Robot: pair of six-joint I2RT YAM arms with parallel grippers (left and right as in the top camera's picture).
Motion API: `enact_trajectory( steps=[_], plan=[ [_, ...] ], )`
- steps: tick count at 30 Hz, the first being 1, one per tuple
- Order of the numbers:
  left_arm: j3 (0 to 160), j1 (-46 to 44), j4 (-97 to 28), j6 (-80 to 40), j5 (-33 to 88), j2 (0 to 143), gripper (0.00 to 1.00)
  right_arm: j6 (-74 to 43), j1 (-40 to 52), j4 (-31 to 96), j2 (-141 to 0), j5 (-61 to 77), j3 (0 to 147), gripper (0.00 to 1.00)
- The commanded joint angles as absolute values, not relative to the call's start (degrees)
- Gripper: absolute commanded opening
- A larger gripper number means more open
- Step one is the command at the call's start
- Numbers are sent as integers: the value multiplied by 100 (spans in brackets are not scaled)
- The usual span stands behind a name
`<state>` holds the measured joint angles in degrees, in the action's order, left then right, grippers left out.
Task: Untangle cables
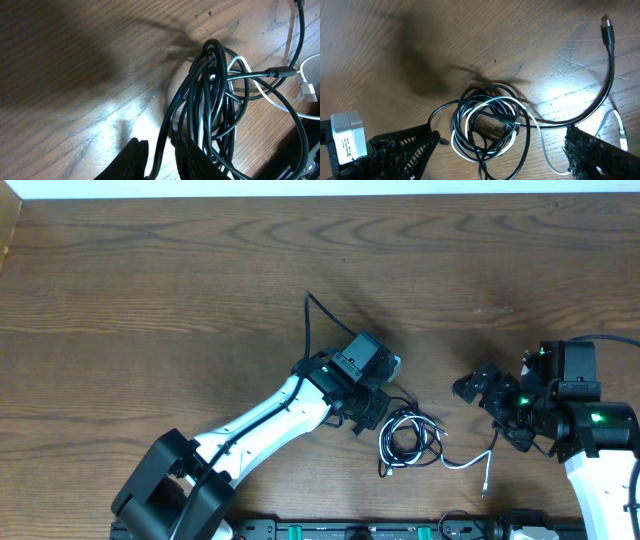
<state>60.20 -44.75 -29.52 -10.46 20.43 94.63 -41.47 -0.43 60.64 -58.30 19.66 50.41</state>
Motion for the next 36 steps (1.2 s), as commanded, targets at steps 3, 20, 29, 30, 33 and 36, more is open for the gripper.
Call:
enact_trajectory(
  steps=[3, 20, 29, 30, 33, 36],
  plan=[
    [6023, -4469, -2860, -996, 1984, 9483, 26, -4152, -67, 6066, -5776, 1942, 5083, 99],
    [6029, -3656, -2475, -1170, 2342, 9461, 25, -4152, -67, 6066, -5776, 1942, 5083, 99],
    [6029, -3371, -2502, -729, 3094, 8906, 66, -4150, -67, 6060, -5776, 1938, 5083, 99],
    [6029, -3398, -2541, -657, 3085, 8823, 70, -4150, -67, 6012, -5776, 1940, 5083, 99],
    [6029, -3555, -2775, -364, 2908, 8654, 80, -4152, -67, 5699, -5776, 1911, 5083, 99],
    [6020, -3778, -3087, -364, 2397, 8648, 80, -4158, -67, 5555, -5776, 1841, 5083, 99]
  ],
)
